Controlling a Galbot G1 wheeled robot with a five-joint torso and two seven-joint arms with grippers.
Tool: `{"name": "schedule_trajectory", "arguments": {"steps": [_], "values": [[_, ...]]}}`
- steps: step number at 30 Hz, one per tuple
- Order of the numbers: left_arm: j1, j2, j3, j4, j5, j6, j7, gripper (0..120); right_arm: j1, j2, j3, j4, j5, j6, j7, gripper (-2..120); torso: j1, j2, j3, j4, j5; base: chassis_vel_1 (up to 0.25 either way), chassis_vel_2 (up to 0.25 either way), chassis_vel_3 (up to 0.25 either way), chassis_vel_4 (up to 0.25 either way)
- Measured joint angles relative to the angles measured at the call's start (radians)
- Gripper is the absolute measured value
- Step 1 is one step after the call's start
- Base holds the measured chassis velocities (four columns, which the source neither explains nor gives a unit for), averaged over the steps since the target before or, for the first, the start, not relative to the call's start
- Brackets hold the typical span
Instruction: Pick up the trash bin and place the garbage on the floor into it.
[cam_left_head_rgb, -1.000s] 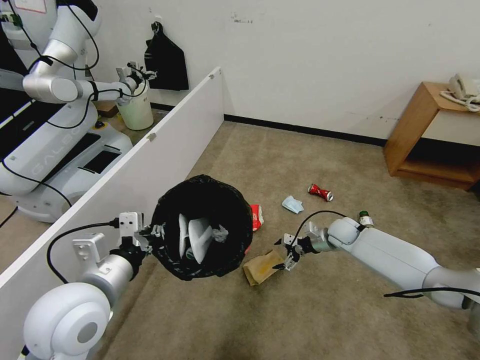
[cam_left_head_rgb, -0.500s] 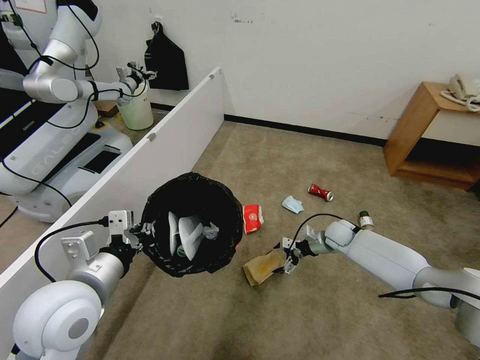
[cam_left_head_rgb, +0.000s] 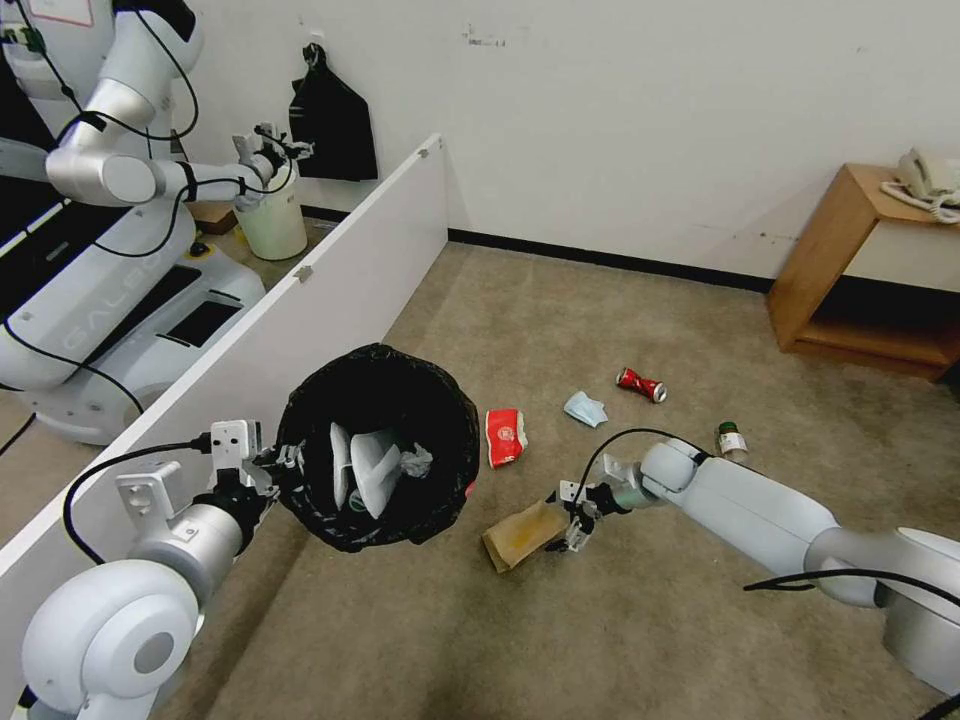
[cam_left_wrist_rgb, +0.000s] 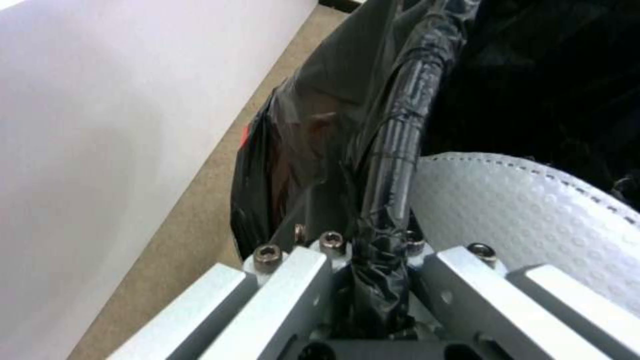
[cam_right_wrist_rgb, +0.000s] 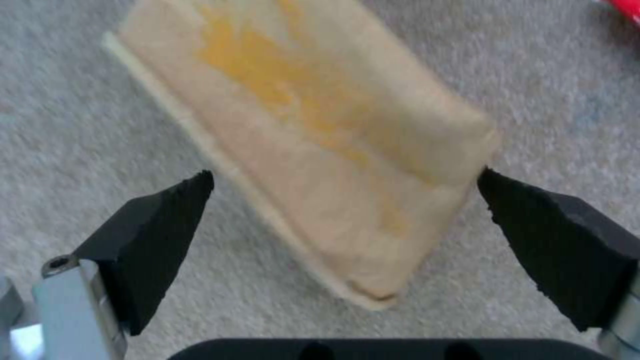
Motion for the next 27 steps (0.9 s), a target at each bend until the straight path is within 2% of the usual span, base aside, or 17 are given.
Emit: {"name": "schedule_trajectory", "arguments": {"steps": [10, 17, 27], "values": [[0.001, -0.025, 0.023, 0.000, 0.031, -0.004, 0.007, 0, 0.024, 0.008, -0.005, 0.000, -0.083, -0.004, -0.017, 100, 0.000, 0.000, 0.000, 0.0001, 0.0000, 0.000, 0.000, 0.000, 0.000], [0.007, -0.036, 0.030, -0.001, 0.046, -0.005, 0.011, 0, 0.026, 0.010, 0.000, 0.004, -0.089, -0.004, -0.010, 100, 0.000, 0.000, 0.000, -0.0003, 0.0000, 0.000, 0.000, 0.000, 0.000], [0.012, -0.039, 0.026, -0.001, 0.055, -0.009, 0.023, 0, 0.039, 0.059, 0.001, -0.031, -0.085, -0.001, -0.008, 100, 0.000, 0.000, 0.000, 0.0001, 0.0000, 0.000, 0.000, 0.000, 0.000]]}}
